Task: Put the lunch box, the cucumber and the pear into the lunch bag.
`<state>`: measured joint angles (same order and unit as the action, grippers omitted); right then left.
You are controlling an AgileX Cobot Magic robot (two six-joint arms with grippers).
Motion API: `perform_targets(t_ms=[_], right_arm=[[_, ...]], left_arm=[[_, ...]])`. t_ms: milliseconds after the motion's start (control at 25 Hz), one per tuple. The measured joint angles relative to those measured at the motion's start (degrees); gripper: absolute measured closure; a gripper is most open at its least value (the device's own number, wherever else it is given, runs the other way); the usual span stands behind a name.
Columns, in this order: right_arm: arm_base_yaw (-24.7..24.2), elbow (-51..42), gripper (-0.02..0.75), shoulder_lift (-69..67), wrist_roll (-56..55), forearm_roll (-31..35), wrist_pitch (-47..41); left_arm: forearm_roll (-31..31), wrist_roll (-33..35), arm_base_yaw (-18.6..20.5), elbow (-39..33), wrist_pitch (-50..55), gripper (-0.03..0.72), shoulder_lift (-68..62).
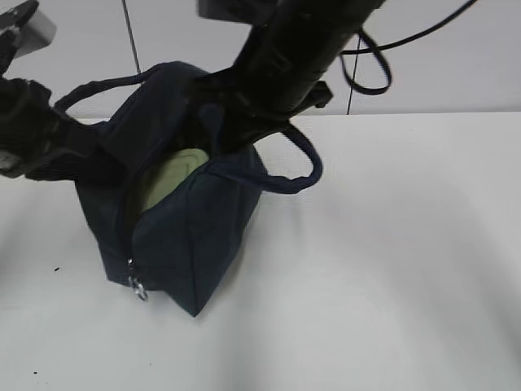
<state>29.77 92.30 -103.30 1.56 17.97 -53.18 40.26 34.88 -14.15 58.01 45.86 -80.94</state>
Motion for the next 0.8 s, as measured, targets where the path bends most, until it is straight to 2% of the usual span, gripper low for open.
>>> perform_targets(t_ms=[200, 400, 480, 560, 680, 800], right_arm=[[-3.12, -9.3, 0.731, 7.89, 0.0, -1.37, 2.64], [-5.42, -17.35, 0.731, 9.08, 0.0, -1.37, 5.97], [-6.1, -19.72, 0.718, 8.96, 0.0, -1.11, 7.57], [-6.23, -20.26, 0.678, 8.84, 0.54, -0.86, 8.34], [-6.23, -20.25, 0.426, 9.22, 4.27, 1.36, 9.29], [-6.23, -20.25, 0.235, 11.49, 10.02, 3.76, 9.42]], left_arm=[[0.05, -1.82, -5.48, 5.66, 0.45, 0.708, -5.96], [0.05, -3.26, -9.06, 6.47, 0.25, 0.703, -10.79], [0.29, -3.37, -9.33, 6.47, 0.18, 0.668, -11.71], [0.57, -3.37, -9.33, 6.74, 0.04, 0.578, -11.83], [1.27, -3.37, -9.33, 7.02, -0.21, 0.387, -11.38], [1.35, -3.37, -9.33, 7.02, -0.31, 0.31, -9.89]])
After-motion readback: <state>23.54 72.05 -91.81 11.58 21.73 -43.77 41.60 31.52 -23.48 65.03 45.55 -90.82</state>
